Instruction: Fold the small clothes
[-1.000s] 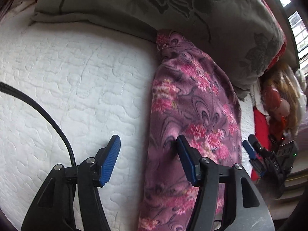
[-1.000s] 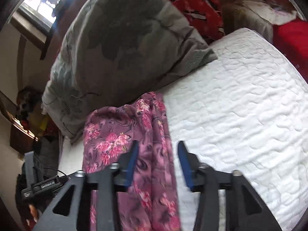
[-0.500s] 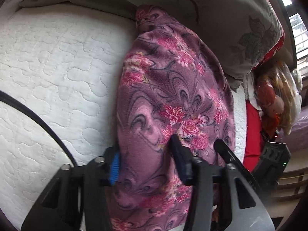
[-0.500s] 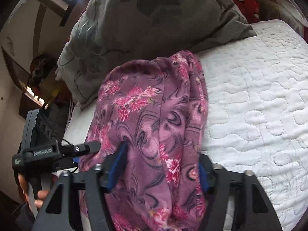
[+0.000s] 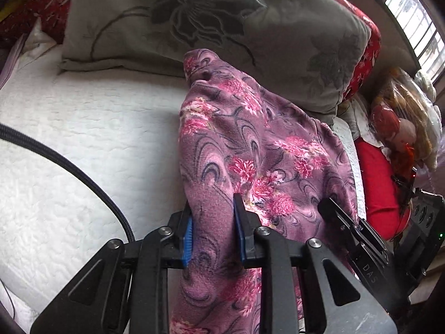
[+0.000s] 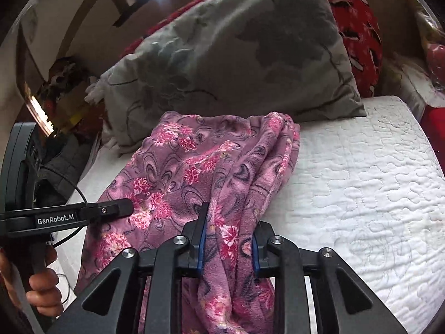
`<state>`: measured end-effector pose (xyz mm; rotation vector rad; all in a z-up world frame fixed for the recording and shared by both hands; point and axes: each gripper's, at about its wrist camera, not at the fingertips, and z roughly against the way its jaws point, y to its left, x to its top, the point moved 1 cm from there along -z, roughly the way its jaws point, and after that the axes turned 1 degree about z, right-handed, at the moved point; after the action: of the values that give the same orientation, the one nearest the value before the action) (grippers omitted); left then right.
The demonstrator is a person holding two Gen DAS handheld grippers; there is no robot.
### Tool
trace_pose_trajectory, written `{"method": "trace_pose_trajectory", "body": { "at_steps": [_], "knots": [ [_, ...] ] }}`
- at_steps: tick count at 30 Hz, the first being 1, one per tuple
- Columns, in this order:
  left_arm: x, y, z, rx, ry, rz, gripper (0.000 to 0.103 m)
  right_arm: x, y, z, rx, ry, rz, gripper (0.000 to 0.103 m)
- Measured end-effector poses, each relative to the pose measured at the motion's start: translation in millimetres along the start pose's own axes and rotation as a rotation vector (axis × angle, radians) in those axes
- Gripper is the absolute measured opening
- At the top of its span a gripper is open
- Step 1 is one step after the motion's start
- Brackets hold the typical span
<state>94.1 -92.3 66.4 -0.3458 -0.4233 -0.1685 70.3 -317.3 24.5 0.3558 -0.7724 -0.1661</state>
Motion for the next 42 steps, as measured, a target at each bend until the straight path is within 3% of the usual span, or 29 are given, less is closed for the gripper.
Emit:
{"method": "trace_pose_trajectory", "body": {
  "at_steps": [9, 13, 16, 17, 19, 22, 26, 27, 31, 32, 33, 34, 35, 37, 38, 39, 42],
  "knots": [
    [-60, 39, 17, 0.014, 0.050, 0.064, 0.022, -53, 48, 16, 0.072, 0.054, 0.003, 0.024],
    [-91, 58, 6, 0.014, 0.095, 0.098, 0.022, -88, 50, 15, 0.073, 0.112, -0.012, 0.024],
    [-106, 66, -6, 0.041, 0.100, 0.108, 0.031, -106, 41, 2, 0.045, 0.173, -0.035, 0.028],
    [-106, 66, -6, 0.041, 0.092, 0.104, 0.033, -110, 36, -1, 0.047, 0.184, -0.053, 0.031],
    [-104, 65, -5, 0.037, 0.097, 0.094, 0.035, -110, 21, -4, 0.071, 0.202, -0.131, 0.045],
    [-97, 67, 6, 0.020, 0.080, 0.078, 0.035, -102, 15, -2, 0.070, 0.235, -0.174, 0.047],
    [-73, 72, 28, -0.039, -0.008, 0.085, 0.037, -74, 19, 11, 0.015, 0.140, -0.143, 0.050],
    [-68, 73, 29, -0.050, -0.014, 0.091, 0.042, -65, 19, 8, 0.027, 0.130, -0.158, 0.050],
    [-44, 68, 11, -0.053, 0.004, 0.085, 0.043, -48, 23, -24, 0.047, 0.174, -0.188, 0.052],
    [-46, 70, 8, -0.045, 0.010, 0.076, 0.043, -45, 26, -33, 0.045, 0.184, -0.180, 0.051],
    [-43, 68, -1, -0.024, 0.017, 0.063, 0.043, -41, 30, -39, 0.058, 0.183, -0.162, 0.040],
    [-43, 67, -9, 0.000, 0.023, 0.055, 0.043, -37, 35, -41, 0.072, 0.164, -0.129, 0.021],
    [-44, 67, -19, 0.034, 0.030, 0.047, 0.045, -33, 40, -42, 0.055, 0.135, -0.082, 0.015],
    [-42, 70, -39, 0.085, 0.048, 0.051, 0.057, -29, 41, -46, 0.032, 0.114, -0.031, 0.013],
    [-41, 73, -50, 0.073, 0.072, 0.069, 0.061, -30, 38, -55, 0.008, 0.130, -0.025, 0.013],
    [-40, 76, -55, 0.056, 0.076, 0.096, 0.062, -35, 31, -66, -0.022, 0.167, -0.015, 0.014],
    [-36, 77, -47, 0.031, 0.071, 0.095, 0.060, -37, 18, -71, 0.036, 0.175, -0.036, 0.015]
  ]
}}
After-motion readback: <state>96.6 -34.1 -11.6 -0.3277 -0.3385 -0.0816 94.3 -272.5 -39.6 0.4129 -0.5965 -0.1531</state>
